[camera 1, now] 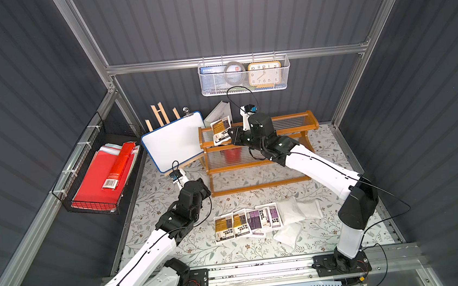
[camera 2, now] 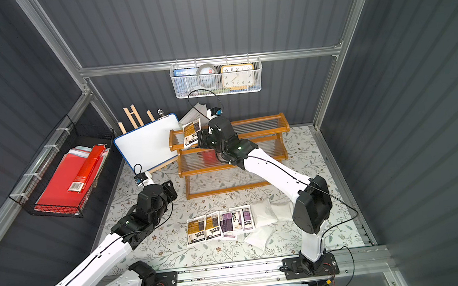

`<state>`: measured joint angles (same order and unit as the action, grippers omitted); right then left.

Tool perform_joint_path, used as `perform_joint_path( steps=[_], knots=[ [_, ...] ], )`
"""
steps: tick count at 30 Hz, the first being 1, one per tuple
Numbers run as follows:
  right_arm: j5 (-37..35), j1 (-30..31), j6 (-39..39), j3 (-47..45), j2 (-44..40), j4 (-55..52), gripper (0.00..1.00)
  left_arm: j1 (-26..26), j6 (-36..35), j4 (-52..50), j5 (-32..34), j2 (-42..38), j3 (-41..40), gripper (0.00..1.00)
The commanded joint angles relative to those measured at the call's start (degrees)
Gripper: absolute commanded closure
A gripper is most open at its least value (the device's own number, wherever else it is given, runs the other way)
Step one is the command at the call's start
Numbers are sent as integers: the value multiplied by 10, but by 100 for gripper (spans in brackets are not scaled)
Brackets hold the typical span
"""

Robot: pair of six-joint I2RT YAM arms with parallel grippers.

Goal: Place the bagged coffee beans on the shelf by color
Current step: Place the bagged coffee beans on the shelf.

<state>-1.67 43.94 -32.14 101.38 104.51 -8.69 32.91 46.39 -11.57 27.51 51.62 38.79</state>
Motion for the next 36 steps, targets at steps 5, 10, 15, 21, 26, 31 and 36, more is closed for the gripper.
perform_joint_path(
  steps=[5,10,15,21,26,31,36],
  knots=[
    [-14,-2,3,7,14,-22,56,-1,-32,-2,-35,-1,-17,64],
    [-47,1,7,2,2,-46,38,-1,-36,4,-48,-11,-28,64],
    [-191,35,49,-41,-47,-48,35,0,-42,4,-72,-7,-42,63],
    [-398,126,129,-176,-153,-2,35,0,-63,-9,-119,8,-56,65],
    [-234,141,86,-275,-235,-38,37,1,-63,-47,-144,53,-45,83],
    [35,141,51,-372,-274,-41,38,12,-43,-84,-140,107,-26,100],
    [223,141,46,-411,-254,-58,39,12,-42,-122,-200,178,-1,100]
  ],
)
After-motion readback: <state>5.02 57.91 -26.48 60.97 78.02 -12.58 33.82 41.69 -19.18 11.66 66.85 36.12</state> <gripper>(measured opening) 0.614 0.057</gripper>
